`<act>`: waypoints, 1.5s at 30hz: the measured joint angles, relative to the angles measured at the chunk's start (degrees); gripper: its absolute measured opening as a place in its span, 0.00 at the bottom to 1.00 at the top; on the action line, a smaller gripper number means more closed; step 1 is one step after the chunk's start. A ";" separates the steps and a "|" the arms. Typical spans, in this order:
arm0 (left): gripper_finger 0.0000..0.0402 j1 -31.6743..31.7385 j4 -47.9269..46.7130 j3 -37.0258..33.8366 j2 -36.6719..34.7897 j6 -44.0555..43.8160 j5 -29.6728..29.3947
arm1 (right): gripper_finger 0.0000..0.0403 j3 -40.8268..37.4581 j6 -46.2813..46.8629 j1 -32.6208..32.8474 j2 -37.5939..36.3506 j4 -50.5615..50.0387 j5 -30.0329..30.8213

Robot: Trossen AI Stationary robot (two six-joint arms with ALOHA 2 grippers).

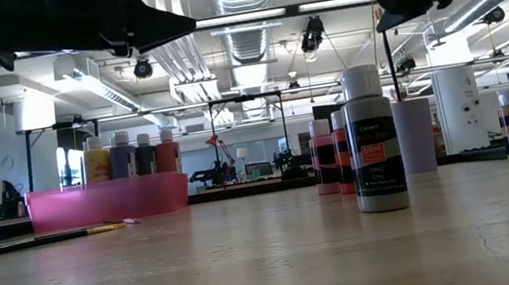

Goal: Pick & Place Paint Supplies
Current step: Put the gold paint brush into the purple cup

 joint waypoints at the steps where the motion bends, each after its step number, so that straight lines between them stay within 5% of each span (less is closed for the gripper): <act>1: 0.47 0.01 -0.04 0.00 0.00 -0.02 0.00 | 0.03 0.00 0.33 -0.39 0.29 -0.15 -0.04; 16: 0.47 0.02 -1.58 0.00 0.02 -0.63 0.00 | 0.03 -0.05 2.62 -5.21 6.11 -2.94 -5.12; 45: 0.47 0.01 -1.58 0.00 0.02 -0.70 0.00 | 0.03 -10.81 4.25 -10.31 6.17 3.65 -12.09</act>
